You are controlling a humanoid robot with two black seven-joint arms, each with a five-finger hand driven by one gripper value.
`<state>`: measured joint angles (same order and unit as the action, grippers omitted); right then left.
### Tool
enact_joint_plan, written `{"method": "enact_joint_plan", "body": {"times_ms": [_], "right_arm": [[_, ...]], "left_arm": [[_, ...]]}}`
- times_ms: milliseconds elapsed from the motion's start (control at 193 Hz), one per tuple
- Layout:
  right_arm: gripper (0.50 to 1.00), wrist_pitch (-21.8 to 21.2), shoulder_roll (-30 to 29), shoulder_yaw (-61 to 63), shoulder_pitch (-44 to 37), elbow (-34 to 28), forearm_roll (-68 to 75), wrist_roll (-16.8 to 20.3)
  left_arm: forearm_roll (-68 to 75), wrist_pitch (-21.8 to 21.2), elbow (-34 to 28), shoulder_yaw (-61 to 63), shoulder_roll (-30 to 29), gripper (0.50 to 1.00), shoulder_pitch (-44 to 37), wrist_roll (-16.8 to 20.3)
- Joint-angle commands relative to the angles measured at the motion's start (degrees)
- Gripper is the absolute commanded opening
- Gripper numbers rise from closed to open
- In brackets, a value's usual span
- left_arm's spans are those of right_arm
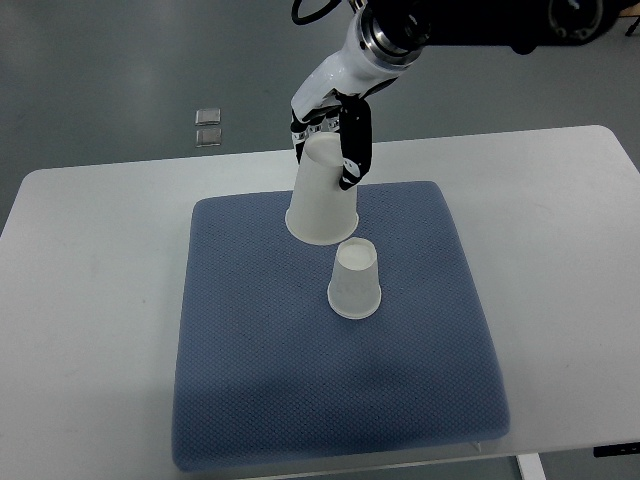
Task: Stack paper cups
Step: 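Lower the held cup onto the inverted cup on the pad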
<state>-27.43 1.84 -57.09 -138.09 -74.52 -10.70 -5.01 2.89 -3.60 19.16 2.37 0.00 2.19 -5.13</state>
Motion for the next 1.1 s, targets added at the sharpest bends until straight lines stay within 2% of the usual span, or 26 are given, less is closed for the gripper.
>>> {"method": "enact_joint_plan", "body": {"times_ms": [0,290,678,1093], "right_arm": [[0.670,1.1,-0.2,-0.5,0.9,0.0,-0.1,0.2],[0.668,5.0,-1.3,-4.4,3.8,-0.9,-0.8,0.5],[0.668,7.4,-1.4,-5.7,4.3,-4.6,-1.1,0.6],[0.672,9.3,-1.7,-5.6,5.5,-5.4,-0.9,0.6]], "left_arm": [[0.0,0.0,0.0,0.0,0.0,1.000,0.0,-0.1],[0.0,0.0,-0.2,0.0,0.0,1.000,0.0,0.0],[0.0,0.0,-0.3,0.0,0.0,1.000,0.0,-0.1],[0.0,0.0,-0.3,0.0,0.0,1.000,0.0,-0.1]]}}
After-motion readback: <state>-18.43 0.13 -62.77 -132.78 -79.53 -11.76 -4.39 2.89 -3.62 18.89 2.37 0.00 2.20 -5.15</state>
